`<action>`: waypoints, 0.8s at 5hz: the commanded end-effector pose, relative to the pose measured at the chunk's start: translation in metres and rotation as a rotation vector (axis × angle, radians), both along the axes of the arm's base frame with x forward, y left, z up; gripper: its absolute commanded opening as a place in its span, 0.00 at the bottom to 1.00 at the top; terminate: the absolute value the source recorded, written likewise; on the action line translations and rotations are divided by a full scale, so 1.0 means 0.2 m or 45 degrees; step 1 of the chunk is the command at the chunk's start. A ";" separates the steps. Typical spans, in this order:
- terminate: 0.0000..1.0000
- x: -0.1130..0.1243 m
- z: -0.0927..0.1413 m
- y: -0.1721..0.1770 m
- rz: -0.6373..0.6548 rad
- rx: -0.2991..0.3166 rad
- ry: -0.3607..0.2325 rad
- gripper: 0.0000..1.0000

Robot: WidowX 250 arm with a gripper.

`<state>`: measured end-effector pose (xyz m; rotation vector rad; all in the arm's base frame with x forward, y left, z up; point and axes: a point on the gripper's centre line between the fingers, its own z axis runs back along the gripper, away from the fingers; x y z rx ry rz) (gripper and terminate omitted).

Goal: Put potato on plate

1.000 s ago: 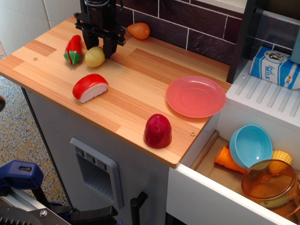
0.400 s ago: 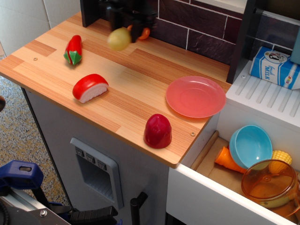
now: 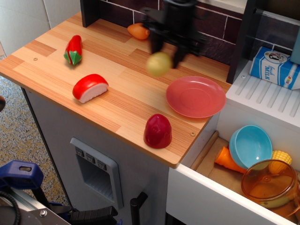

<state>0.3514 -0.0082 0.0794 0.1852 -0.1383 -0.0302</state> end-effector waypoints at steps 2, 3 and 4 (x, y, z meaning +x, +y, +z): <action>0.00 0.16 -0.05 -0.13 -0.155 -0.126 -0.162 0.00; 0.00 0.21 -0.10 -0.11 -0.197 -0.160 -0.192 1.00; 1.00 0.21 -0.12 -0.11 -0.199 -0.192 -0.204 1.00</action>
